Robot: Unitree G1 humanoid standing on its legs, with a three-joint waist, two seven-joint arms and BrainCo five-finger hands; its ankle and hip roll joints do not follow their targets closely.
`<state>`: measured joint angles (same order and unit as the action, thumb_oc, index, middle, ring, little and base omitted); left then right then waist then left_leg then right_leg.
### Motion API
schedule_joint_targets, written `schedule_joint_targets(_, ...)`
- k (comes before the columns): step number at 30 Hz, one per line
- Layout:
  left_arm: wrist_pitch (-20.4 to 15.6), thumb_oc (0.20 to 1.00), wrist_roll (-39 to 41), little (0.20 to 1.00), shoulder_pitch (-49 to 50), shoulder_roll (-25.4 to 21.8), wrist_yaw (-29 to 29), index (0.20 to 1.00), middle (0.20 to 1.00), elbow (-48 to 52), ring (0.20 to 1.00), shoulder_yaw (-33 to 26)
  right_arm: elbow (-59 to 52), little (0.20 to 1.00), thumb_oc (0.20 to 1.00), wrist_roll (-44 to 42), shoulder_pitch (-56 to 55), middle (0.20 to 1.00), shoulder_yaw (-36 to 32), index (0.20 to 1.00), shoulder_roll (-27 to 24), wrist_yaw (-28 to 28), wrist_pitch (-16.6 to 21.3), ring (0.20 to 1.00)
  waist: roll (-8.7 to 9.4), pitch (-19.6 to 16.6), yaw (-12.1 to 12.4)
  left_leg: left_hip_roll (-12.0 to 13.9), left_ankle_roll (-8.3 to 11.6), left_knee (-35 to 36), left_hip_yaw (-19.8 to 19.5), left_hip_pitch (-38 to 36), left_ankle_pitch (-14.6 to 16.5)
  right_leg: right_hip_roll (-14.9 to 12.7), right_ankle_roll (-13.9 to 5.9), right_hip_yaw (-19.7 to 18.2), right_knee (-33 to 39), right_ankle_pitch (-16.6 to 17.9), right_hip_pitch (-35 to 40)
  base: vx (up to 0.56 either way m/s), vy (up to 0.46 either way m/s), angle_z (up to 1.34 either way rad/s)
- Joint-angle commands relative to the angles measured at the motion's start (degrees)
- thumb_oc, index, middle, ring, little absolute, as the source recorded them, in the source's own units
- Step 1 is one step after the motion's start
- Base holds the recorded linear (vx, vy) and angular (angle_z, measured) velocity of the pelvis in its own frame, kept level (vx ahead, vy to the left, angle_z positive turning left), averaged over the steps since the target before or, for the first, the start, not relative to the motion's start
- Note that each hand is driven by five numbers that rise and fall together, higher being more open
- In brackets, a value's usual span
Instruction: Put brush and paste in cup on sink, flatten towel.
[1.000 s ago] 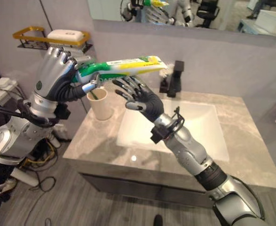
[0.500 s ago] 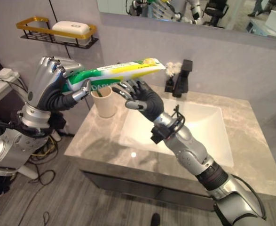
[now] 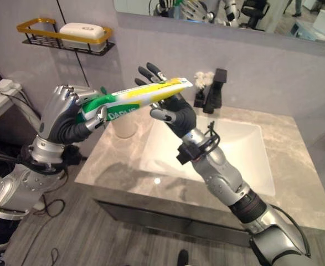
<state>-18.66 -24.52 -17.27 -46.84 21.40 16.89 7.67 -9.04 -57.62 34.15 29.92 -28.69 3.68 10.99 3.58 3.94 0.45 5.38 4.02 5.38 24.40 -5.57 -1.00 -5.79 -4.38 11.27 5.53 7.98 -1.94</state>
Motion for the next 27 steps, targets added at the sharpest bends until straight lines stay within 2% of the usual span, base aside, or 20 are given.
schedule_joint_targets(1,0.44,0.200,3.41,0.200,-1.17,-1.60,0.44,0.200,0.200,-0.30,0.200,2.25,-2.87,1.000,1.000,0.60,8.84,1.000,-2.76,1.000,3.08,-0.97,4.67,1.000,1.87,-1.16,0.06,1.02,0.69,-0.38,-3.94,-1.67,1.56,-4.72,-3.81,0.31,-0.53,1.02,2.78,0.00,0.000,0.00)
schedule_joint_targets(9,1.25,0.200,3.07,0.200,-3.86,-1.27,-0.51,0.200,0.200,-0.64,0.200,6.42,-3.12,1.000,1.000,-2.50,9.38,1.000,0.79,1.000,4.36,-0.42,2.68,1.000,2.11,-1.15,-0.29,0.98,0.66,-0.38,-4.16,-1.56,1.65,-4.51,-3.69,0.38,-0.53,0.73,2.91,0.00,0.000,0.00)
schedule_joint_targets(10,1.28,0.200,2.89,0.200,-4.38,-1.46,-0.71,0.200,0.200,-0.60,0.200,7.11,-3.50,0.950,0.950,-2.65,9.44,0.950,1.30,0.950,3.85,-0.34,2.32,0.950,2.14,-1.20,-0.42,0.97,0.65,-0.38,-4.17,-1.59,1.68,-4.49,-3.71,0.38,-0.53,0.66,2.96,0.00,0.000,0.00)
schedule_joint_targets(13,1.78,0.200,2.04,0.200,-5.75,-2.07,-0.61,0.200,0.200,-0.98,0.200,8.29,-3.95,0.940,0.940,-3.56,9.63,0.940,2.48,0.940,2.47,-0.32,1.53,0.940,2.18,-1.27,-0.79,0.93,0.65,-0.38,-4.14,-1.77,1.77,-4.43,-3.69,0.35,-0.53,0.62,3.05,0.00,0.000,0.00)
schedule_joint_targets(18,1.99,0.200,1.71,0.200,-6.97,-2.10,-1.18,0.200,0.200,-0.95,0.200,10.46,-4.55,0.837,0.837,-4.37,9.76,0.837,3.40,0.837,1.52,-0.63,1.01,0.837,2.22,-1.43,-1.24,0.97,0.65,-0.38,-3.90,-2.01,1.89,-4.39,-3.66,0.31,-0.53,0.60,3.21,0.00,0.000,0.00)
schedule_joint_targets(21,1.89,0.200,2.49,0.200,-7.40,-1.25,-1.89,0.200,0.200,-0.94,0.200,11.79,-4.46,0.818,0.818,-4.39,9.86,0.818,3.58,0.818,1.59,-0.82,1.00,0.818,2.22,-1.55,-1.43,0.94,0.61,-0.38,-3.78,-2.15,1.97,-4.41,-3.69,0.22,-0.53,0.61,3.27,0.00,0.000,0.00)
schedule_joint_targets(23,1.92,0.200,2.68,0.200,-7.77,-0.51,-2.12,0.200,0.200,-1.28,0.200,12.58,-4.34,0.586,0.586,-4.32,10.00,0.586,3.43,0.586,1.78,-1.01,1.12,0.586,2.19,-1.56,-1.48,0.87,0.55,-0.38,-3.68,-2.32,2.05,-4.36,-3.68,0.10,-0.53,0.60,3.29,0.00,0.000,0.00)
schedule_joint_targets(24,1.94,0.200,2.80,0.200,-7.59,-0.18,-2.28,0.200,0.200,-1.39,0.200,12.83,-4.38,0.558,0.558,-4.31,10.07,0.558,3.49,0.558,1.78,-1.01,1.21,0.558,2.19,-1.55,-1.55,0.83,0.53,-0.38,-3.66,-2.36,2.08,-4.33,-3.66,0.03,-0.53,0.60,3.27,0.00,0.000,0.00)
schedule_joint_targets(27,1.86,0.200,3.16,0.200,-6.67,0.47,-2.62,0.200,0.200,-1.70,0.200,12.98,-4.45,0.548,0.548,-4.06,9.88,0.548,2.95,0.548,1.71,-1.32,1.47,0.548,2.11,-1.55,-1.63,0.81,0.47,-0.38,-3.54,-2.42,2.09,-4.35,-3.67,-0.04,-0.53,0.61,3.31,0.00,0.000,0.00)
